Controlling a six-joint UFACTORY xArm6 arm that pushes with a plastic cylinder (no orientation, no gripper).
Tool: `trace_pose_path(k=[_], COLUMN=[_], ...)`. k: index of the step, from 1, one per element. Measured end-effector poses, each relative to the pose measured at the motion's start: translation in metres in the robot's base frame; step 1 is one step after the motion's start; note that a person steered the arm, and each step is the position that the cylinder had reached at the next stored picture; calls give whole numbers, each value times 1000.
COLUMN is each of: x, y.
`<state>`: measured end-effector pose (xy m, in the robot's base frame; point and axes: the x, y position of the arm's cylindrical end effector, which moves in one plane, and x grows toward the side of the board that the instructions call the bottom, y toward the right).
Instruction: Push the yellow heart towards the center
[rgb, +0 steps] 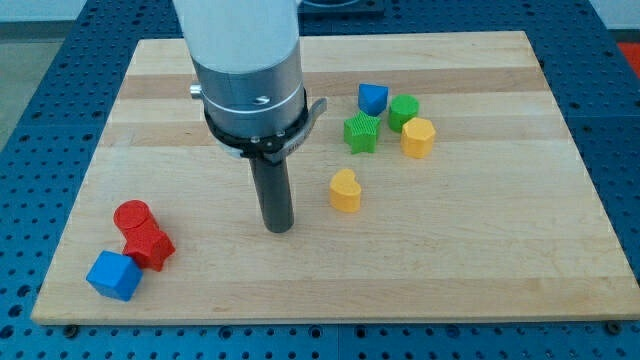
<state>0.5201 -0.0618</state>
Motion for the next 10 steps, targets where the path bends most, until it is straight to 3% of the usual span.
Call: trace_pose_path(k=[4, 7, 10], x=[-31, -32, -49], y=[92, 39, 57])
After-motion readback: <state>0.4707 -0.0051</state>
